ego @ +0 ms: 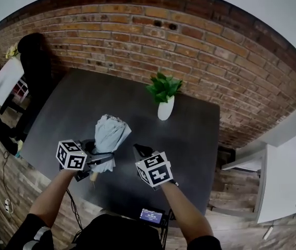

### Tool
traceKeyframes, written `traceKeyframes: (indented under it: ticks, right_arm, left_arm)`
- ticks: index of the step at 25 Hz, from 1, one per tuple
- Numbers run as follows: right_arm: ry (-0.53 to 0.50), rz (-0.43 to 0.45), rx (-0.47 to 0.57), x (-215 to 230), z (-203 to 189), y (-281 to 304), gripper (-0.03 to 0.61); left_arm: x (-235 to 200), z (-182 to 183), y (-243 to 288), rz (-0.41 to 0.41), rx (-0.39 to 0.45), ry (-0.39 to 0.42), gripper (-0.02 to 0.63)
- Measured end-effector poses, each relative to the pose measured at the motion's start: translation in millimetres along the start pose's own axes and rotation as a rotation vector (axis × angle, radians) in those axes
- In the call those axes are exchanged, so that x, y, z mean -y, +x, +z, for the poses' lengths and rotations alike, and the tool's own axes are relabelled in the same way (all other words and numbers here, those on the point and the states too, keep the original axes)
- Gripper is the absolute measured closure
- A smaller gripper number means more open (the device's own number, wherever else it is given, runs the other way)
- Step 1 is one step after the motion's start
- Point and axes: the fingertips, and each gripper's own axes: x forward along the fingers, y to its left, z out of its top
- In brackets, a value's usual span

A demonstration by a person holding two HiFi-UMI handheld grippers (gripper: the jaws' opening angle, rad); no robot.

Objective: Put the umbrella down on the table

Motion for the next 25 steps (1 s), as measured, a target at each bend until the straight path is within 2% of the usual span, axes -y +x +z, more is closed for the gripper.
traceKeyframes:
  ticks: [8,15,20,25]
  right_arm:
    - [0.031,-0.018,-0.124,22,-6,72,0.571]
    - [0.107,-0.040,-0.160,45,-5,118,0.572]
    - [0.150,-0.055,-0.193,61,-11,141,0.571]
    - [0.173,-0.062,-0.226,72,-18,163,0.572]
  left_arm:
    - [-81,0,33,0.038,-0.194,0.076,0.322]
    - [-133,-10,62,0.066,-0.361,0.138,0.322]
    - [-163,-20,78,0.090,-0.455,0.181,0.322]
    - [-186,-25,93,0.115,-0.505,0.212,0.322]
